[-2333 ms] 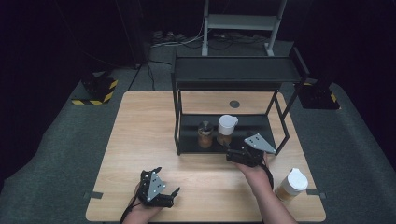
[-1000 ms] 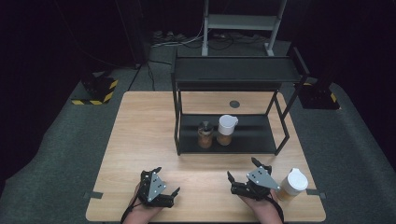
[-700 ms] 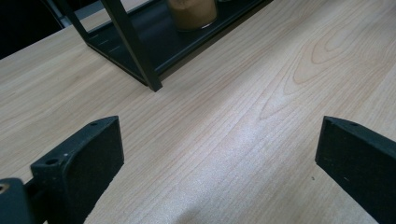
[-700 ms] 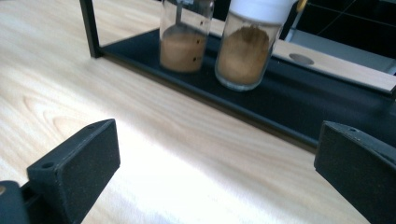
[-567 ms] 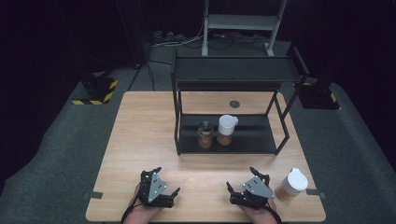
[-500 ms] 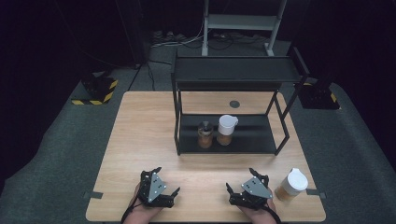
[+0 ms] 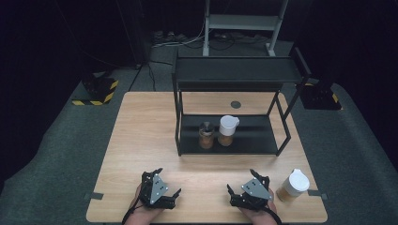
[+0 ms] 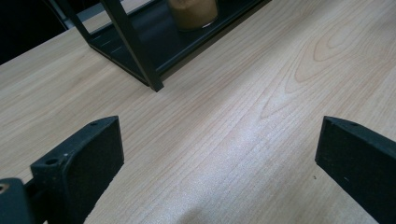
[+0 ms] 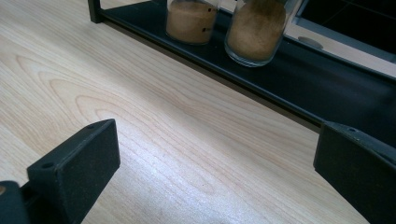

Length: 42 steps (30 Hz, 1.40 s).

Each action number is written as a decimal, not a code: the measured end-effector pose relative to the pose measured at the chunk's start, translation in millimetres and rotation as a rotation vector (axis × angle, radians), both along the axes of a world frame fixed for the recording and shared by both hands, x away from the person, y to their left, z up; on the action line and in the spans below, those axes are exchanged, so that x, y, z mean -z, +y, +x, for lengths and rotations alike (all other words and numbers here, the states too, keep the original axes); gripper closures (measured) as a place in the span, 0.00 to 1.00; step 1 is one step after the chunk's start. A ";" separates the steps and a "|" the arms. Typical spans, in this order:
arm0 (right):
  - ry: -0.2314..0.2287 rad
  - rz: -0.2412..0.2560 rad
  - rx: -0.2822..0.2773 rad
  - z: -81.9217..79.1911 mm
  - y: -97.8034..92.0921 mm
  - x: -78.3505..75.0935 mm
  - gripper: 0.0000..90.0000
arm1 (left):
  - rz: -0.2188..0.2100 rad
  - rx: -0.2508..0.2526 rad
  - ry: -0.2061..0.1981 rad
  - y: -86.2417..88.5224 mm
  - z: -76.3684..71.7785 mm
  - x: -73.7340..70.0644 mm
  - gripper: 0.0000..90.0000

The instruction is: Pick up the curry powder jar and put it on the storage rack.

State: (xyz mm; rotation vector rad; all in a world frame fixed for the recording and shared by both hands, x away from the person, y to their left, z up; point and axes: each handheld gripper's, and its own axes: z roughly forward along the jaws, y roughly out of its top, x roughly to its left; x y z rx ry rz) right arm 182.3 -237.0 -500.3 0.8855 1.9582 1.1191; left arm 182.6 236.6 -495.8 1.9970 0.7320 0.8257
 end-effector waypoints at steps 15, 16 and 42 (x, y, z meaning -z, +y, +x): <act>-0.071 0.058 -0.052 -11.2 -7.5 -7.1 0.00 | -0.002 0.010 -0.008 1.4 -1.1 1.0 0.02; -0.075 0.063 -0.055 -12.2 -8.2 -7.9 0.00 | 0.000 0.011 -0.009 1.2 -1.3 1.1 0.02; -0.149 0.117 -0.076 -34.7 -23.8 -27.4 0.00 | -0.010 0.017 -0.003 3.7 0.0 0.8 0.02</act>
